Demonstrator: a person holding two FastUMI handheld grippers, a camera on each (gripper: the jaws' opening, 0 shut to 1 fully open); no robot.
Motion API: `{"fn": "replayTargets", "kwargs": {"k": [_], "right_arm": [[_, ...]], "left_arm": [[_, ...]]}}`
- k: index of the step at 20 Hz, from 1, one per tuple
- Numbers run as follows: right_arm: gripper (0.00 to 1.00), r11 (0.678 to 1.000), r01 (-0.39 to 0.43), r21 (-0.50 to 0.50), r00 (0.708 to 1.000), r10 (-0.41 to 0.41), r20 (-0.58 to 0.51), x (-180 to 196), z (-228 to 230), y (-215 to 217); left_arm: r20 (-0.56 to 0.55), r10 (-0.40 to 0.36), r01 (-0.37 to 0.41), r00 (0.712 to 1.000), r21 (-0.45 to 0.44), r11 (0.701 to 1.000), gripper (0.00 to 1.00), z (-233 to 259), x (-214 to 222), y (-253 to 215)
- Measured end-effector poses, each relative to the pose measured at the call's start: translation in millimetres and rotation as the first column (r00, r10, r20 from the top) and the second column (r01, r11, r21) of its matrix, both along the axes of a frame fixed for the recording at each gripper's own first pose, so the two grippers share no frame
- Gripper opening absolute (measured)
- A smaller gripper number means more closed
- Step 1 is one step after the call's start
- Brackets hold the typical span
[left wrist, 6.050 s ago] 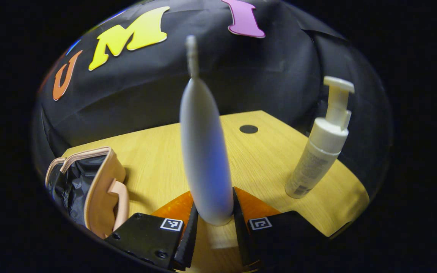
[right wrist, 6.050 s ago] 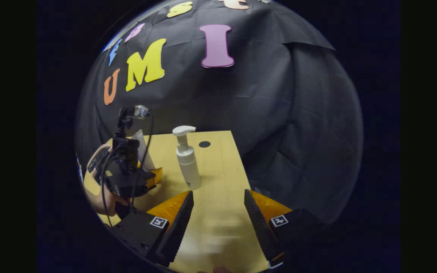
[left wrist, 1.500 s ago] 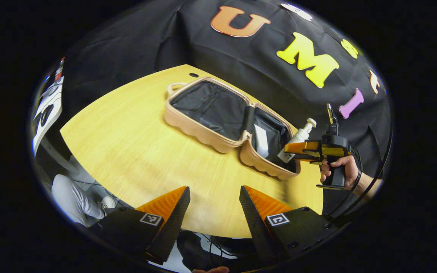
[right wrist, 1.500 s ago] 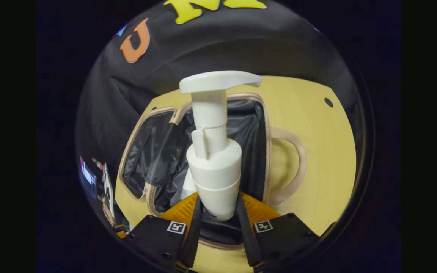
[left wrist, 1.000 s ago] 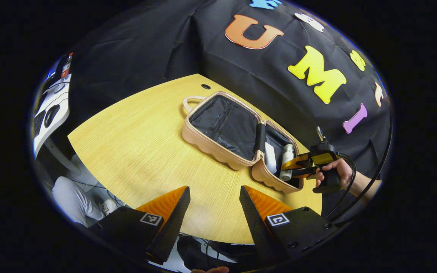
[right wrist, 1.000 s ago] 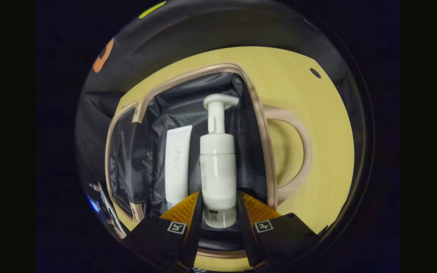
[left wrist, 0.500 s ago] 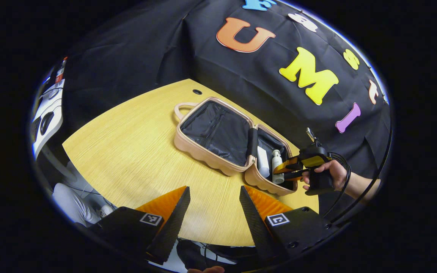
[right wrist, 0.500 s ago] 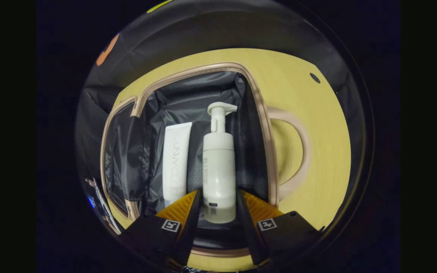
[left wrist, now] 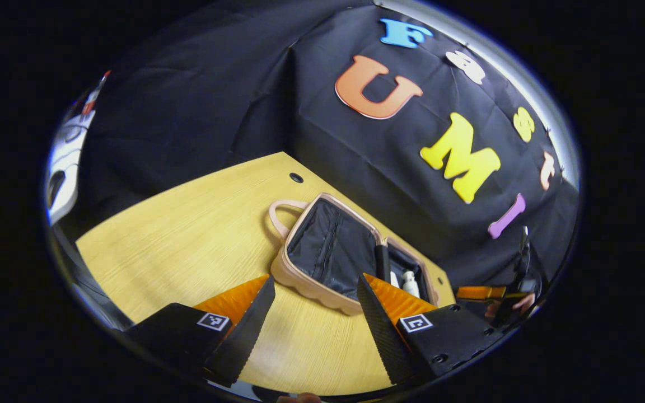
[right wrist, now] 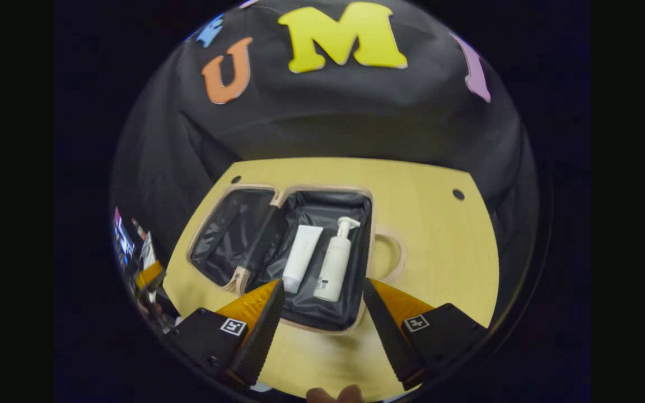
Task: First open the suitcase, pack the skin care products into it, and then close the suitcase.
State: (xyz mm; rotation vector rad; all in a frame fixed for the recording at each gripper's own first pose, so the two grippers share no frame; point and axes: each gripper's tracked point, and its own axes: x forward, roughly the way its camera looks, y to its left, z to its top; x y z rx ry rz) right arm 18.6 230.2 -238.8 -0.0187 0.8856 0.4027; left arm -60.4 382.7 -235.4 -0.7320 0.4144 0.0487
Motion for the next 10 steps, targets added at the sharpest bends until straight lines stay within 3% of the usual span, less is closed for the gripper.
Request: {"fn": "replayTargets", "kwargs": {"k": [5,10], "right_arm": [[0.83,1.000,-0.019,0.017,0.991,0.016,0.130,-10.9,49.4,-16.3],[0.80,0.997,0.017,0.079,0.993,-0.026,0.117,-21.5,73.1,-22.5]], "left_arm": [[0.067,0.038,-0.022,0.997,-0.220,0.975,0.94,-30.2,62.1,53.2],[0.009,0.075,-0.067,0.997,-0.341,0.938,0.95,-59.6,114.1,77.0]]}}
